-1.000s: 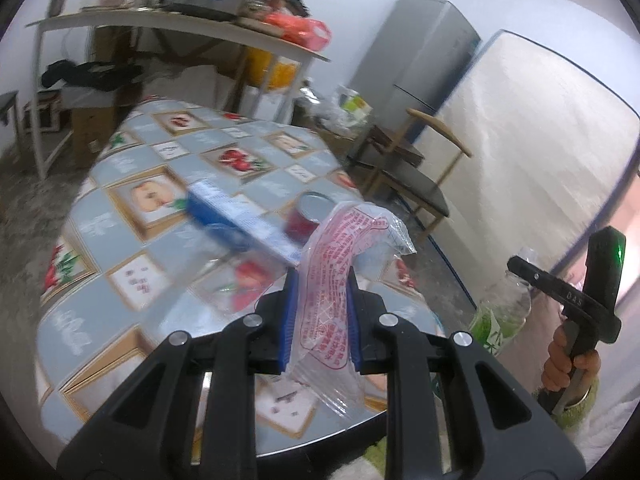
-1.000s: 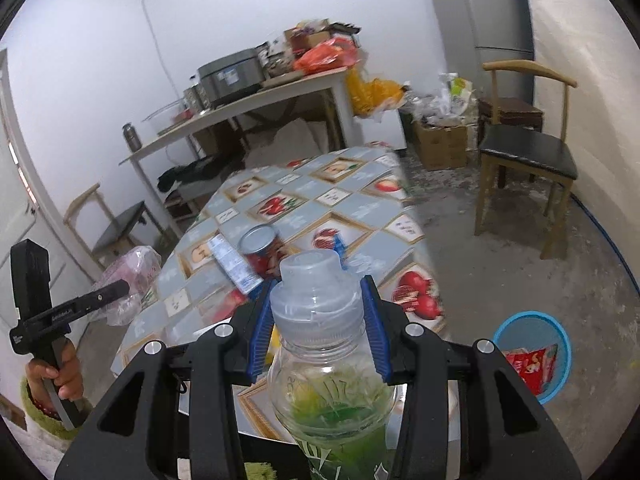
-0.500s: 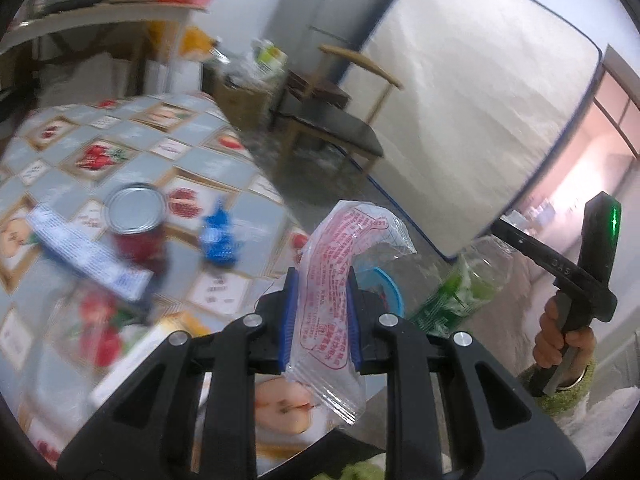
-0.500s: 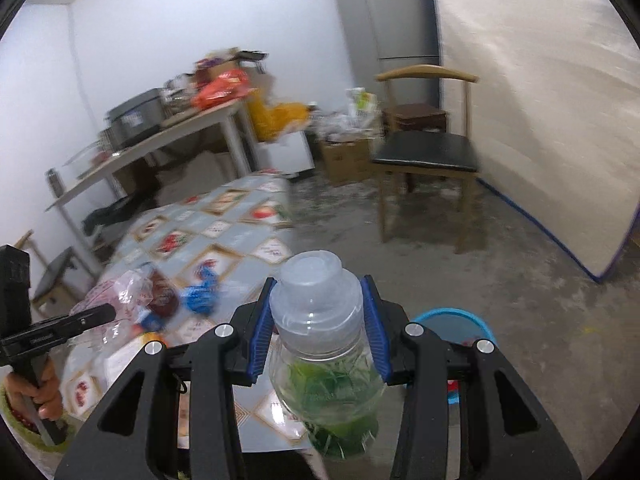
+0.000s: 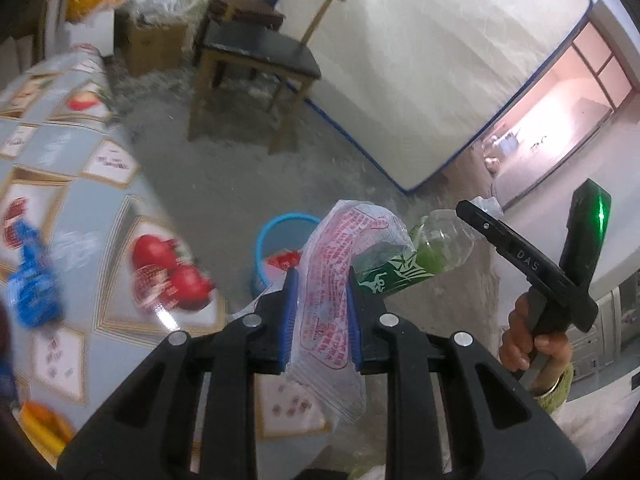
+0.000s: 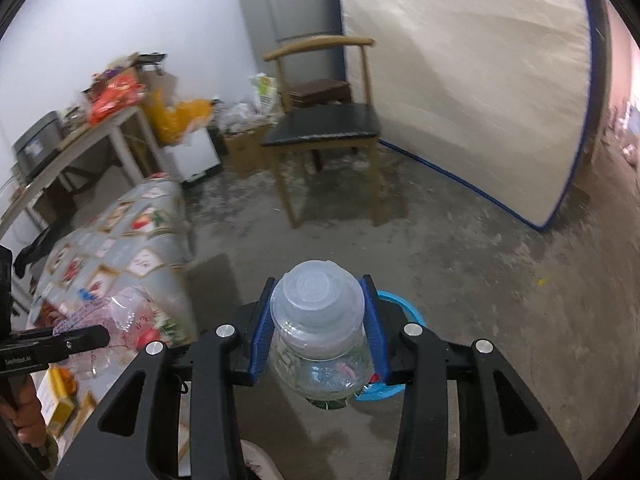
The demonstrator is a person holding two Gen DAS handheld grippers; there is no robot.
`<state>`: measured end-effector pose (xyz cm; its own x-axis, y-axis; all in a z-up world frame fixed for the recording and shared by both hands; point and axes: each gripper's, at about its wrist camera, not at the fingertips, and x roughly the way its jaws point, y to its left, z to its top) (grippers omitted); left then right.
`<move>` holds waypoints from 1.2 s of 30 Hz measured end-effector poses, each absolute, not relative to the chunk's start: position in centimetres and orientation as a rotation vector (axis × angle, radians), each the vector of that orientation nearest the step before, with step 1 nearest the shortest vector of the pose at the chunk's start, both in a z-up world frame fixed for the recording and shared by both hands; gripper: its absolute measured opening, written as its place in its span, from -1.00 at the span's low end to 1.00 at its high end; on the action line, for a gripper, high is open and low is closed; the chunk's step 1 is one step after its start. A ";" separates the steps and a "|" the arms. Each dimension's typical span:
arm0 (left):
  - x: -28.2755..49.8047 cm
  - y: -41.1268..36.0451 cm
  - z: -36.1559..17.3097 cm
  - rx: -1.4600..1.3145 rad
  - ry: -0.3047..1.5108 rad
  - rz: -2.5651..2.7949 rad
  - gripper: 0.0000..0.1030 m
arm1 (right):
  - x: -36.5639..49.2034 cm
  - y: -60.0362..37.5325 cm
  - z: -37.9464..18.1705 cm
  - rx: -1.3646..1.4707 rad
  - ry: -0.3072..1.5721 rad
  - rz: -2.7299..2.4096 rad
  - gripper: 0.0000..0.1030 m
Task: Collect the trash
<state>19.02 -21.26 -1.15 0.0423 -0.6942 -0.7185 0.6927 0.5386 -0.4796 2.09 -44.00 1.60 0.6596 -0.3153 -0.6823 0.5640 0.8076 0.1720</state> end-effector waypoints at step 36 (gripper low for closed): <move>19.8 -19.6 1.3 -0.134 0.980 -1.013 0.31 | 2.6 -49.4 -9.6 0.587 0.824 -0.523 0.30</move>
<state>19.77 -19.56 1.33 0.1620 -0.7622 -0.6267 0.6511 0.5598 -0.5125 2.60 -49.35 -9.56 0.5728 -0.2003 -0.7949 0.6339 0.7230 0.2746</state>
